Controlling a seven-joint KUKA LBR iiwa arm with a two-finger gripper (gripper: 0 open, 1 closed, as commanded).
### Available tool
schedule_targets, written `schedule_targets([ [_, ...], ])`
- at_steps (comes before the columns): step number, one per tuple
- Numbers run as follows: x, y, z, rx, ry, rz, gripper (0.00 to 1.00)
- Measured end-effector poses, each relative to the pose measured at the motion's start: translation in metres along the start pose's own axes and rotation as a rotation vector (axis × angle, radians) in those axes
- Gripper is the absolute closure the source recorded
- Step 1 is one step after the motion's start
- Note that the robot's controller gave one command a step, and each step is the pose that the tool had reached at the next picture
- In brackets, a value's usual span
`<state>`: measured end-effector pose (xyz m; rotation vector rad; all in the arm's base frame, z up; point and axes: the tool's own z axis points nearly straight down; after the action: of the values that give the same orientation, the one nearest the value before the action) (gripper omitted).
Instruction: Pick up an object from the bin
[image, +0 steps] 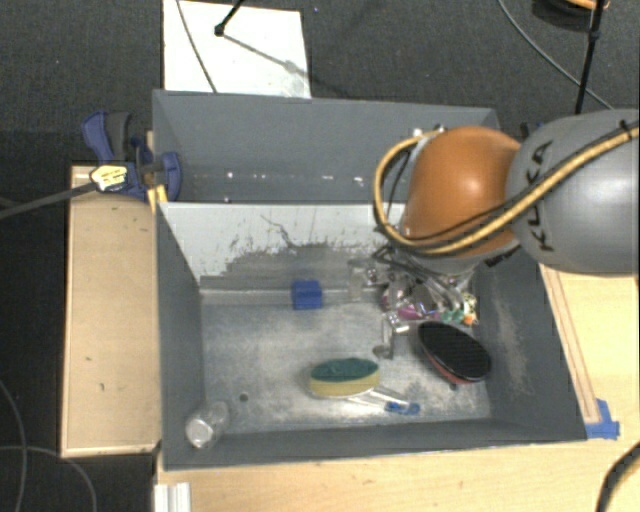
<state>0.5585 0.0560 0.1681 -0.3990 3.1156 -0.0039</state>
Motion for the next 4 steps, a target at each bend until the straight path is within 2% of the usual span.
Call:
schedule_targets([
  [1,-0.025,0.071,0.066,-0.007,0.003,0.003,0.00],
  [2,-0.018,-0.012,0.041,0.001,-0.006,0.130,0.00],
  [3,0.002,0.065,0.063,-0.006,0.002,0.168,0.00],
  [4,0.031,0.009,0.006,0.000,-0.007,0.002,0.00],
])
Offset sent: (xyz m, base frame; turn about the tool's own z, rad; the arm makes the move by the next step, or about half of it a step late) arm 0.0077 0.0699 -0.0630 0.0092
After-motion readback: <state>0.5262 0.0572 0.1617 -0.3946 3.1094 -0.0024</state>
